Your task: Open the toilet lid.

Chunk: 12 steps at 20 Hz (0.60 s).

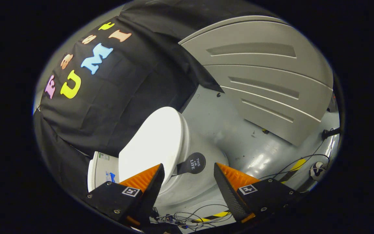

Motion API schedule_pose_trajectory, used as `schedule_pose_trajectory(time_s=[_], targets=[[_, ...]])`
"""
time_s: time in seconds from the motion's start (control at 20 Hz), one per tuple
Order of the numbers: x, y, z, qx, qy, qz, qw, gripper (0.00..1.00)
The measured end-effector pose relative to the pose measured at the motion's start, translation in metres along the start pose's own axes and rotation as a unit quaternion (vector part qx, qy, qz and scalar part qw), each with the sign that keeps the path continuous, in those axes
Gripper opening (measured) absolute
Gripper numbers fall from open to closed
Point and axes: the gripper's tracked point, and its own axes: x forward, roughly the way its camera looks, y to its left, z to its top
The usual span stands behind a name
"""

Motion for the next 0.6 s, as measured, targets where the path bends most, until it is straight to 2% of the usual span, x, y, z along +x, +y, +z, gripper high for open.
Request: schedule_pose_trajectory(time_s=[0.2,0.35,0.6], targets=[[0.012,-0.014,-0.015,0.036,0.027,0.014,0.999,0.94],[0.023,-0.011,-0.006,0.064,0.01,0.035,0.997,0.91],[0.038,-0.012,-0.012,0.084,0.025,0.056,0.995,0.69]])
